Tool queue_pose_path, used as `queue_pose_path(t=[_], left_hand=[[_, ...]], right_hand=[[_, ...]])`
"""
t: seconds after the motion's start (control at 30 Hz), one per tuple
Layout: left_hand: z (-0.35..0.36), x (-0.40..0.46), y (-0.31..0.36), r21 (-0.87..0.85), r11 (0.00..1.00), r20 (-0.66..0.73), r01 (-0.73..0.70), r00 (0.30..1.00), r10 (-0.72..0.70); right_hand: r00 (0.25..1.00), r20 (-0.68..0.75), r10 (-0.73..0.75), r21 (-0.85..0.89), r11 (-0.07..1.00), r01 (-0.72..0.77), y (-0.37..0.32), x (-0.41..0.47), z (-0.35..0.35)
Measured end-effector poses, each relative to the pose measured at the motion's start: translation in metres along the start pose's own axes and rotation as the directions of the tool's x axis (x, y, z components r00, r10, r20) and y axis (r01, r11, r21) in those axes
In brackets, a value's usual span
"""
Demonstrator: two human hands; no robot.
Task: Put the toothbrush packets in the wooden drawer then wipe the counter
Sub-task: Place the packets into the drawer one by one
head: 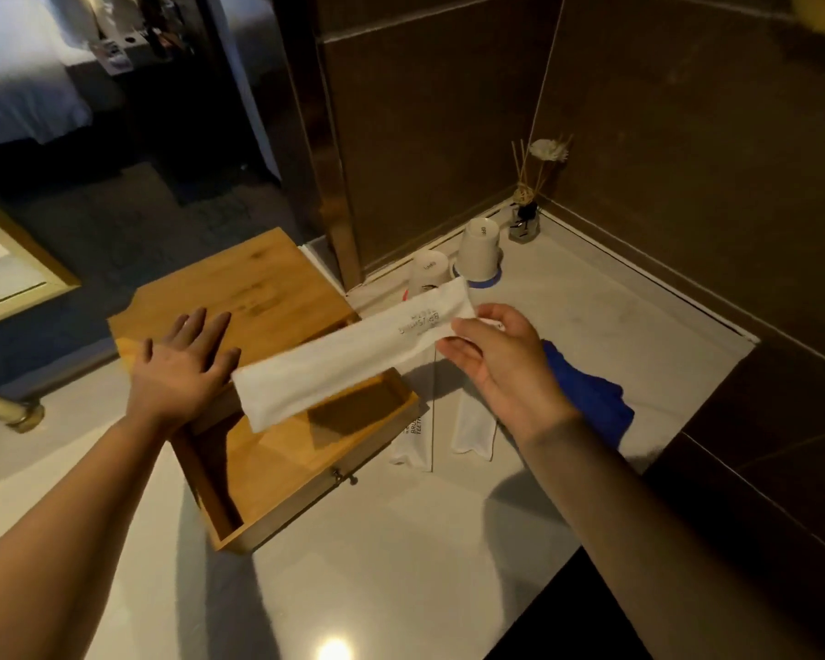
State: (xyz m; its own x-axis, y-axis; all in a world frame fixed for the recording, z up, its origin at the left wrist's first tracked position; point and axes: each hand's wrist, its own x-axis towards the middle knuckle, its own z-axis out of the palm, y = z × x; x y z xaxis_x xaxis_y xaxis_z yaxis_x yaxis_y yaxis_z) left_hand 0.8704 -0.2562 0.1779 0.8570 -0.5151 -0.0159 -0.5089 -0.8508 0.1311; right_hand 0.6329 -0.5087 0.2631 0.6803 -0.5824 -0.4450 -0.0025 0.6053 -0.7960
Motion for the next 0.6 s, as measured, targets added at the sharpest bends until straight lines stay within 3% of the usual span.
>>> queue_pose_path(t=[0.1, 0.17, 0.27, 0.4, 0.47, 0.53, 0.57, 0.6], left_hand=[[-0.002, 0.0, 0.0, 0.005, 1.0, 0.023, 0.002, 1.0, -0.002], [-0.002, -0.001, 0.001, -0.004, 1.0, 0.02, 0.003, 1.0, -0.003], [-0.002, -0.002, 0.0, 0.003, 1.0, 0.006, 0.0, 1.0, 0.0], [-0.001, 0.0, -0.002, 0.0, 1.0, 0.004, -0.002, 1.0, 0.002], [0.001, 0.0, -0.003, -0.001, 1.0, -0.002, -0.004, 1.0, 0.004], [0.002, 0.001, -0.004, -0.004, 1.0, -0.008, -0.008, 1.0, 0.008], [0.002, 0.001, -0.004, -0.01, 1.0, -0.011, -0.01, 1.0, 0.01], [0.003, 0.001, -0.004, -0.014, 1.0, -0.016, -0.014, 1.0, 0.014]], right_hand=[[0.994, 0.017, 0.11, -0.236, 0.966, -0.103, 0.031, 0.014, 0.023], [0.992, 0.036, 0.121, -0.44, 0.893, -0.093, 0.054, 0.022, 0.03], [0.979, 0.198, 0.053, -0.781, 0.611, 0.125, 0.076, 0.031, 0.038], [0.943, 0.328, -0.055, -0.885, 0.33, 0.327, 0.077, 0.034, 0.05], [0.897, 0.423, -0.13, -0.901, 0.047, 0.432, 0.073, 0.031, 0.055], [0.834, 0.53, -0.151, -0.814, -0.365, 0.452, 0.071, 0.028, 0.061], [0.813, 0.565, -0.141, -0.743, -0.517, 0.426, 0.072, 0.027, 0.065], [0.801, 0.586, -0.123, -0.685, -0.604, 0.408, 0.072, 0.025, 0.069]])
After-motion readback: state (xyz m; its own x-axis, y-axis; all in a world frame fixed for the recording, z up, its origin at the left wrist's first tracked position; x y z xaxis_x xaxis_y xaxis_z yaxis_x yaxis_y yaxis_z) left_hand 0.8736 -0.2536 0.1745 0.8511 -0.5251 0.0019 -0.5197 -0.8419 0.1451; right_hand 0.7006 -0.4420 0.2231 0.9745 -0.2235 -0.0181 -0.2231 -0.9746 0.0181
